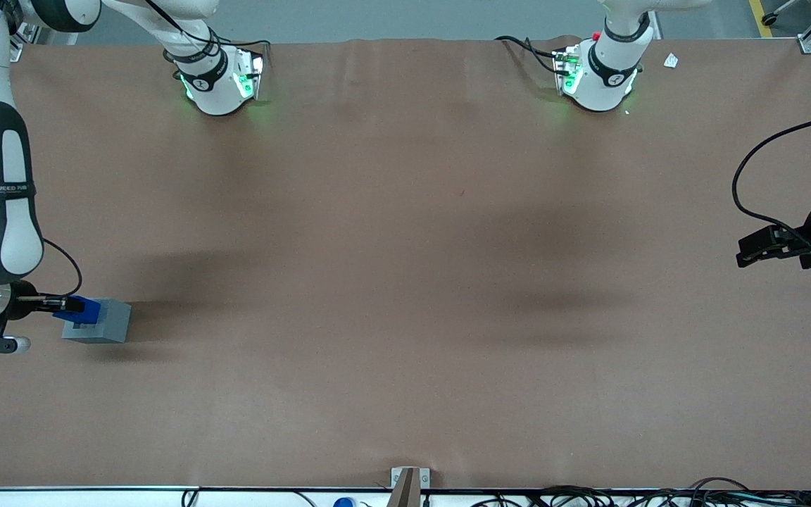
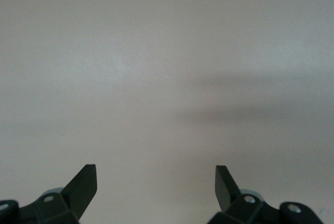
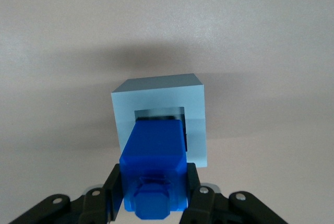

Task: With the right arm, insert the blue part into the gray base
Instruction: 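Lower the blue block into the gray base's hole, pressing down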

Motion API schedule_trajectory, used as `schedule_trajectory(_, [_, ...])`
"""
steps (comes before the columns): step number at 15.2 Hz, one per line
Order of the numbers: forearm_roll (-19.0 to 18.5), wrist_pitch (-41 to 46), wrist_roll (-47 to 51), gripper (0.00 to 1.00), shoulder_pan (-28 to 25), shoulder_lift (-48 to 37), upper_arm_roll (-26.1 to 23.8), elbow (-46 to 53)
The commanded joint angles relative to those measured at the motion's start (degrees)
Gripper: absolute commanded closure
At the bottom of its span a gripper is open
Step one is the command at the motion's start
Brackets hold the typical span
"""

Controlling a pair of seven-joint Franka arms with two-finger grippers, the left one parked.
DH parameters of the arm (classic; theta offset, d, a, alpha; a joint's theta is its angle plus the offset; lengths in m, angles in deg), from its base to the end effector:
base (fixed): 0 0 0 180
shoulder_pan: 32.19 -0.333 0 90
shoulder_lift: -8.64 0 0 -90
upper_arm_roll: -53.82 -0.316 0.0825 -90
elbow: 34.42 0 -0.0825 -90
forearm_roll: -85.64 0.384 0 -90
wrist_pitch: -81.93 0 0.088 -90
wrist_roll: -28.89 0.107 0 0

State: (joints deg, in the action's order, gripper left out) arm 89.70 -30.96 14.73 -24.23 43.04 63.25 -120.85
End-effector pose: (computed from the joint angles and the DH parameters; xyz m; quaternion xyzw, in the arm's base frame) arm 0.6658 -0.1857 0.3072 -0.9972 0.0329 0.0668 0.0027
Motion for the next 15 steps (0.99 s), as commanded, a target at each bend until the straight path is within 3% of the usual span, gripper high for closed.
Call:
schedule_trajectory(1, [-0.3, 0.1, -0.9, 0.78, 0.7, 0.8, -0.6, 1.5])
schedule_trajectory(15, [-0.1, 0.0, -1.8, 0.78, 1.0, 2.5, -0.6, 2.6])
